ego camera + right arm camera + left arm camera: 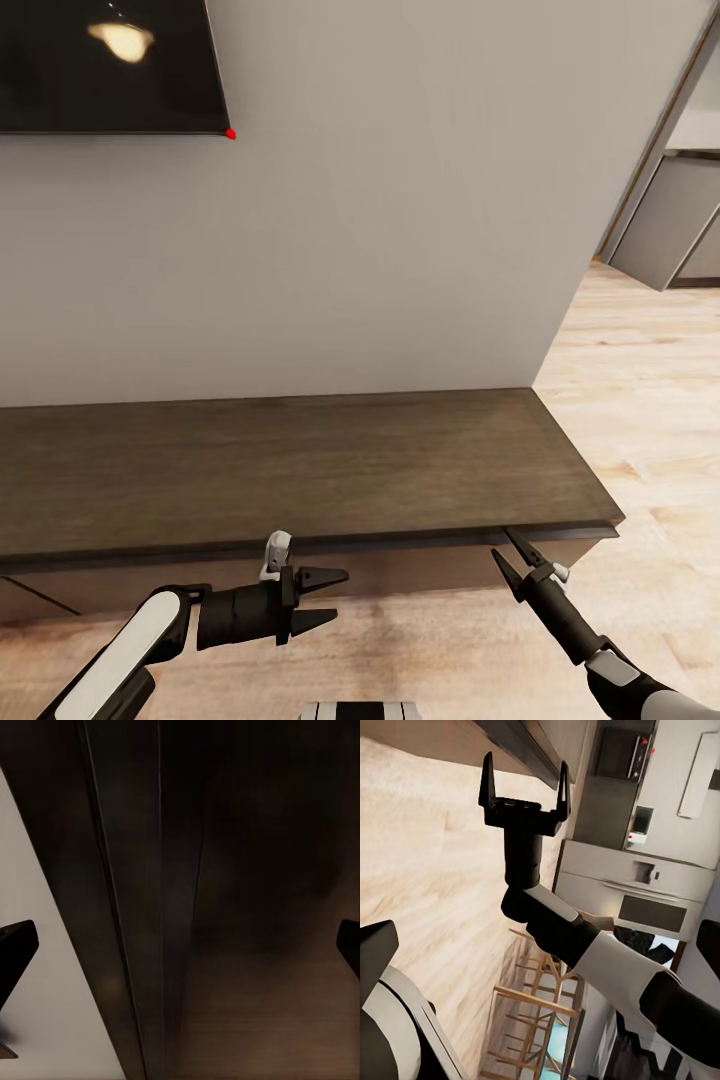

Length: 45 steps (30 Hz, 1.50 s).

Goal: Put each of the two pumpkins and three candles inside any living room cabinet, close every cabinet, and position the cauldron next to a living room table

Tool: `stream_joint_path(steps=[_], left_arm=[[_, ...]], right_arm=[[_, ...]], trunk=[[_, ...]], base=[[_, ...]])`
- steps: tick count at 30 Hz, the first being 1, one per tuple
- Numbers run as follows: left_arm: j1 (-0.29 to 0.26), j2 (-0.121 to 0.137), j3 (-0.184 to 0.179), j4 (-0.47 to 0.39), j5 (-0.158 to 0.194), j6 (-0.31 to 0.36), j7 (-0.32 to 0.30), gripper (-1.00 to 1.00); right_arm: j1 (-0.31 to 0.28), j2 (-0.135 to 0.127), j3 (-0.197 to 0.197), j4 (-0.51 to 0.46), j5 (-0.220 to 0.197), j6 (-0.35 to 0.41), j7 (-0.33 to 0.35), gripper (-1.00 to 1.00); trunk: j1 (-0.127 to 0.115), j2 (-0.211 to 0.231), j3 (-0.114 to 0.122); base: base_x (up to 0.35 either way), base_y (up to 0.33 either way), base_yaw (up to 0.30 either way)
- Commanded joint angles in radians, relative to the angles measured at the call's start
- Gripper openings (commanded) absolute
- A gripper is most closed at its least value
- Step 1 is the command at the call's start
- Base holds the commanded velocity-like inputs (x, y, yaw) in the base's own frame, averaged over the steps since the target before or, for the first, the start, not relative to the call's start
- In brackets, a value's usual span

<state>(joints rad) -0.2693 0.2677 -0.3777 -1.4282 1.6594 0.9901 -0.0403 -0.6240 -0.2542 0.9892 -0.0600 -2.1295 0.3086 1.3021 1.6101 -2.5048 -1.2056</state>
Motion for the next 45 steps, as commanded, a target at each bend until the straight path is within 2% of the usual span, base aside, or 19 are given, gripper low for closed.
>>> stream_joint_path(steps=[1, 17, 18, 45], left_arm=[[-0.001, 0.001, -0.001, 0.000, -0.003, 0.001, -0.004, 1.00], [-0.001, 0.000, -0.001, 0.000, -0.003, 0.001, -0.004, 1.00], [-0.001, 0.001, -0.001, 0.000, -0.003, 0.001, -0.004, 1.00], [-0.001, 0.000, -0.001, 0.000, -0.003, 0.001, -0.004, 1.00]], right_arm=[[0.000, 0.000, 0.008, 0.000, -0.010, 0.010, 0.002, 1.00], [0.000, 0.000, 0.008, 0.000, -0.010, 0.009, 0.002, 1.00], [0.000, 0.000, 0.008, -0.001, -0.010, 0.009, 0.002, -1.00], [0.000, 0.000, 0.008, 0.000, -0.010, 0.008, 0.005, -1.00]], trunk=[[0.000, 0.000, -0.001], [0.000, 0.000, -0.001], [0.000, 0.000, -0.001], [0.000, 0.000, -0.001]], base=[[0.000, 0.000, 0.000], [0.000, 0.000, 0.000], [0.000, 0.000, 0.000], [0.000, 0.000, 0.000]])
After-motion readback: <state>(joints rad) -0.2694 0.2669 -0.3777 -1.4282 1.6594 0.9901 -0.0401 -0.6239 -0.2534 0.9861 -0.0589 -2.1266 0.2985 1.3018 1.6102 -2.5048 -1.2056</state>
